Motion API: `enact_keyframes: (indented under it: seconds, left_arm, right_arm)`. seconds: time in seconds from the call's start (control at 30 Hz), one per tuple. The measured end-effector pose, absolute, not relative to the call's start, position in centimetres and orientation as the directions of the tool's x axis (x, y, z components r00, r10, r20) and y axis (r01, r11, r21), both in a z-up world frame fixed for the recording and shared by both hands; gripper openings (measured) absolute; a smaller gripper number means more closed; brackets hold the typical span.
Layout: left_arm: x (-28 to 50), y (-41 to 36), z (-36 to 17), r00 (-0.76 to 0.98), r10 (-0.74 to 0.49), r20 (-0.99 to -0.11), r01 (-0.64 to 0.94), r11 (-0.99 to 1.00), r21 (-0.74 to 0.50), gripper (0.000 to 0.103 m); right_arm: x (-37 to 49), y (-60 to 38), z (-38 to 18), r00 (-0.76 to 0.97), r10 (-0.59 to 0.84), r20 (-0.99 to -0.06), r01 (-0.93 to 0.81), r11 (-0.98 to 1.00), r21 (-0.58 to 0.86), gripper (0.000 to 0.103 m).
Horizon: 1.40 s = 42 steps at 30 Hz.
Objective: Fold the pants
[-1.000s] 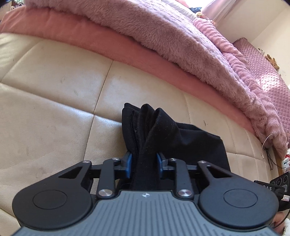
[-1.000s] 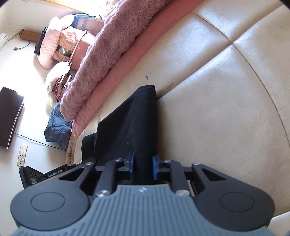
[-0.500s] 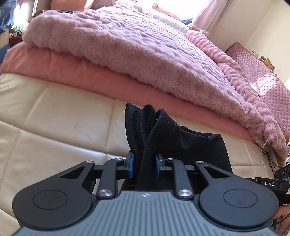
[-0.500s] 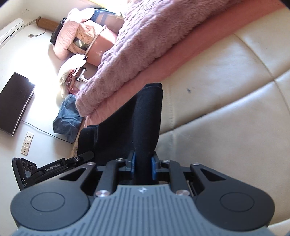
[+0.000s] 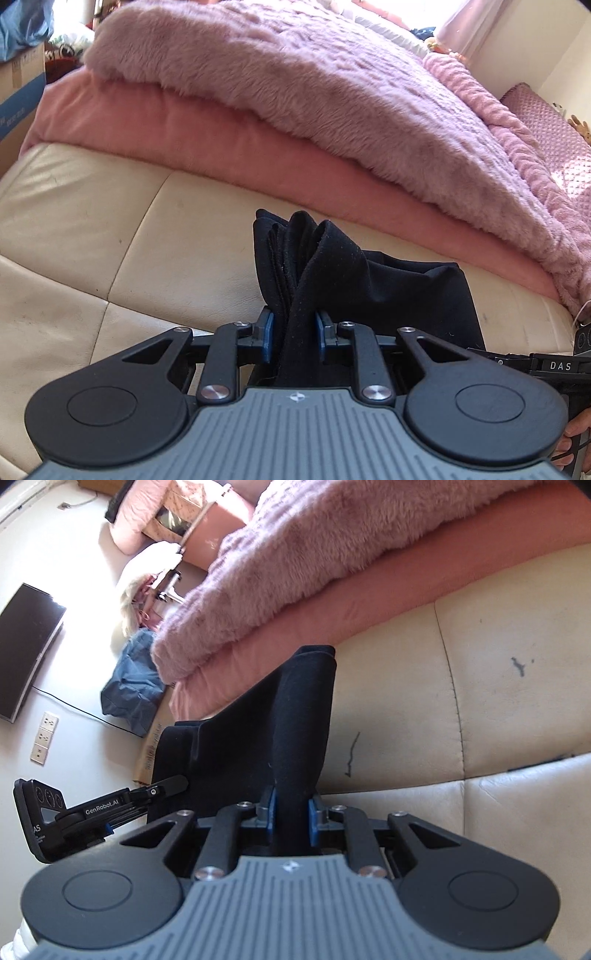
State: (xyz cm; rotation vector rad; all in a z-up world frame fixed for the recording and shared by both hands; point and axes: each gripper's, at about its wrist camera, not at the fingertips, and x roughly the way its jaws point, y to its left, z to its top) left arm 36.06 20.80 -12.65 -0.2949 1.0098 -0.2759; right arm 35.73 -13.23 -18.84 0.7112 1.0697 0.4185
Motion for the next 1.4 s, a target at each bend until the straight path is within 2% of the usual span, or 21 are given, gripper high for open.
enact_keyframes:
  seconds: [0.17,0.3,0.47,0.67,0.87,0.97,1.0,1.07,1.17,1.23,1.27,1.4]
  left_arm:
    - [36.8,21.5,-14.8,0.476,-0.358,-0.803,0.054,0.923,-0.38,0.026]
    - [36.9,22.4,-15.7,0.472,-0.369,-0.801,0.046,0.917,-0.396,0.032]
    - [36.6,22.4,-15.4,0.461,-0.369,-0.807,0.046,0.918,-0.394,0.031]
    - [33.9,22.8,-14.8,0.404,-0.359,-0.841,0.086,0.931,-0.356,0.03]
    - [30.7,24.5,-15.1,0.374,-0.394,-0.84,0.094,0.917,-0.388,0.031]
    - [30.6,24.8,-15.2,0.38,-0.39,-0.839,0.086,0.918,-0.388,0.038]
    - [30.7,24.8,-15.2,0.38,-0.377,-0.845,0.085,0.924,-0.374,0.044]
    - [30.7,24.7,-15.0,0.379,-0.36,-0.853,0.09,0.931,-0.353,0.05]
    - [30.4,24.8,-14.4,0.374,-0.333,-0.866,0.104,0.943,-0.318,0.056]
    - [29.8,24.6,-13.8,0.372,-0.305,-0.877,0.132,0.952,-0.275,0.059]
    - [29.5,24.5,-13.4,0.371,-0.278,-0.886,0.144,0.96,-0.24,0.059]
    - [27.9,24.3,-11.2,0.403,-0.14,-0.904,0.152,0.985,-0.085,0.055]
  right_arm:
    - [37.6,-13.1,-21.2,0.401,0.609,-0.684,0.055,0.73,0.681,0.012]
    - [37.9,-12.8,-22.0,0.398,0.596,-0.698,0.043,0.748,0.663,0.014]
    - [37.9,-12.8,-21.8,0.396,0.592,-0.702,0.061,0.746,0.663,0.014]
    - [35.1,-11.8,-21.4,0.355,0.598,-0.719,0.068,0.75,0.658,0.013]
    - [30.8,-11.2,-22.1,0.33,0.623,-0.709,0.085,0.728,0.68,0.014]
    - [30.2,-10.8,-22.1,0.336,0.613,-0.715,0.079,0.738,0.67,0.014]
    - [30.3,-10.7,-21.9,0.334,0.607,-0.722,0.072,0.747,0.661,0.014]
    - [30.3,-10.6,-21.7,0.329,0.596,-0.733,0.063,0.76,0.647,0.014]
    - [30.2,-10.7,-20.7,0.342,0.556,-0.758,0.043,0.796,0.603,0.021]
    - [29.9,-10.8,-19.8,0.366,0.509,-0.779,0.024,0.832,0.554,0.036]
    - [29.8,-10.9,-19.4,0.374,0.489,-0.788,0.014,0.846,0.533,0.038]
    - [29.0,-11.3,-17.3,0.42,0.431,-0.798,0.0,0.88,0.476,0.038]
